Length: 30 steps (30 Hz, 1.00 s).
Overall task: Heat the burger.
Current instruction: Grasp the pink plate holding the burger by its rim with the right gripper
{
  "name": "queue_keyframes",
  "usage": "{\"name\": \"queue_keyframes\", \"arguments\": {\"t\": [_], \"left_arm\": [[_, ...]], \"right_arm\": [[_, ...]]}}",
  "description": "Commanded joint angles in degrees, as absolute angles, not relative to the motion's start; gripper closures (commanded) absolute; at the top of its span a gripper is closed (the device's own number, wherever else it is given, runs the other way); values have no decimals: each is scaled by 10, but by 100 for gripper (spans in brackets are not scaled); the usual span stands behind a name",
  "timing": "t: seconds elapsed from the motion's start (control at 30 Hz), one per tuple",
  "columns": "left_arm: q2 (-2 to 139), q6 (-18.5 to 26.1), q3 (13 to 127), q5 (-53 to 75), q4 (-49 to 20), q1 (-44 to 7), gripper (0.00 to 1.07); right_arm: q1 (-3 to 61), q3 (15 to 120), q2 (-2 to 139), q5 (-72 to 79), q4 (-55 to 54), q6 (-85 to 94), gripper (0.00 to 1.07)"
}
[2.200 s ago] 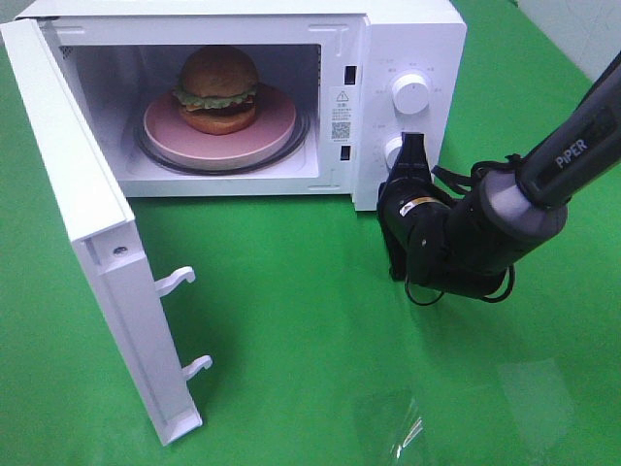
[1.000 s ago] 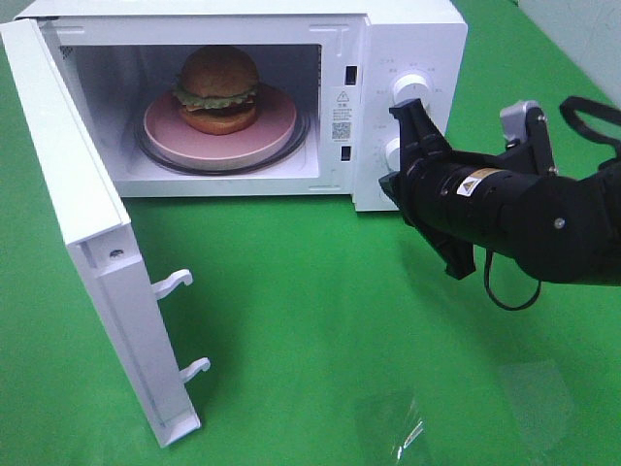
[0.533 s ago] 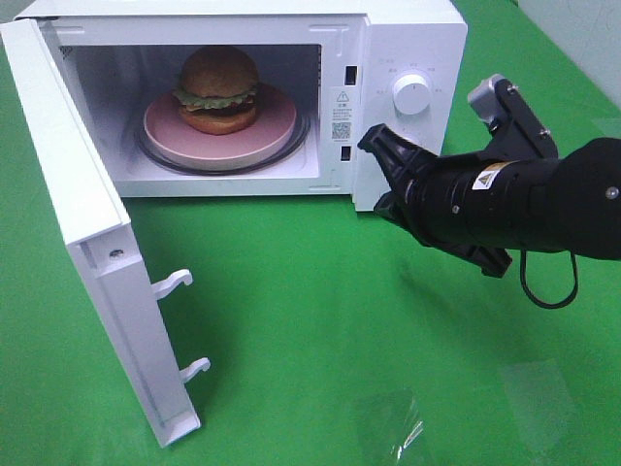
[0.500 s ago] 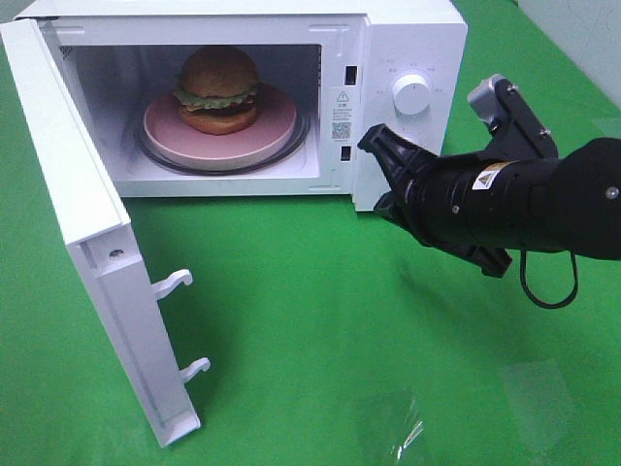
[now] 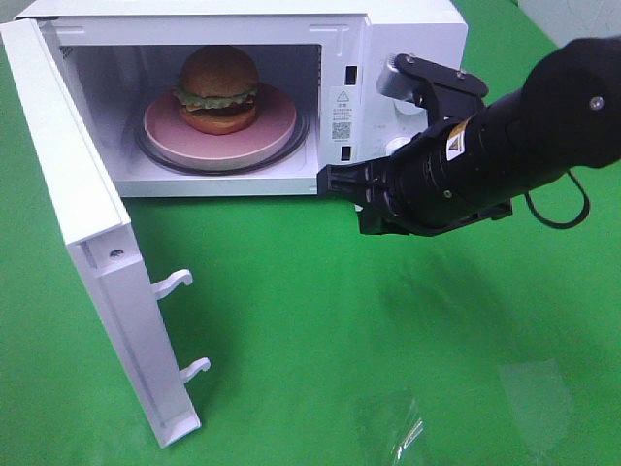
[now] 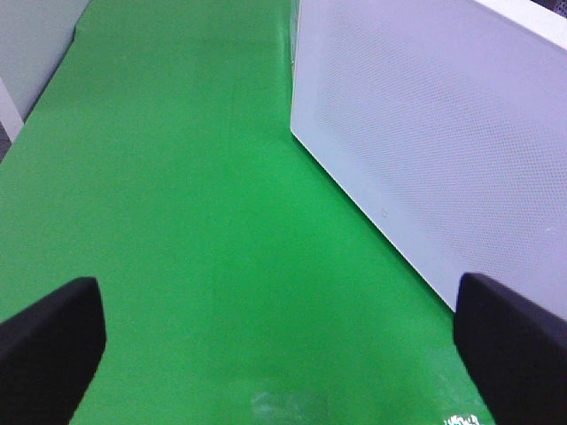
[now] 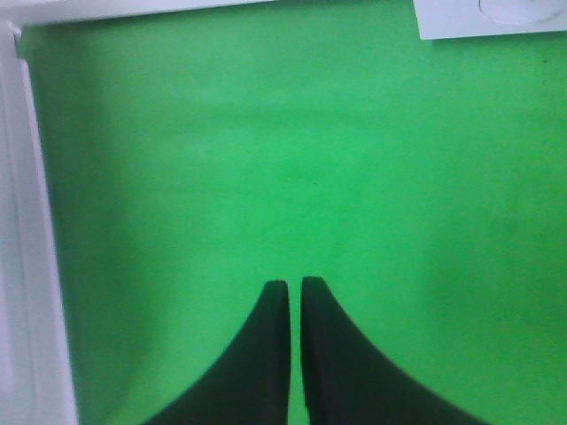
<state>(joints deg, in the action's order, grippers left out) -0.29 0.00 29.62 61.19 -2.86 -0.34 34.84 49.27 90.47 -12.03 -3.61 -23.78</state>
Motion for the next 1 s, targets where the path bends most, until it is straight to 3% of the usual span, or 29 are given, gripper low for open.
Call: {"name": "queue_keyframes", "arguments": {"t": [0.03, 0.37, 0.5, 0.67, 0.73, 1.0], "left_arm": [[-11, 0, 296, 614, -29, -2, 7], [-11, 0, 296, 614, -29, -2, 7], [-11, 0, 296, 614, -29, -2, 7], [-11, 0, 296, 614, -29, -2, 7], [-11, 0, 296, 614, -29, -2, 7], [-11, 0, 296, 614, -29, -2, 7]], "right_arm": [[347, 516, 900, -180, 18, -206, 102], [347, 565, 900, -266, 44, 107, 100], [347, 567, 898, -278, 44, 351, 99], [347, 567, 898, -274, 44, 463, 98], [347, 567, 898, -268, 44, 623, 97], [347, 567, 898, -262, 44, 775, 90]]}}
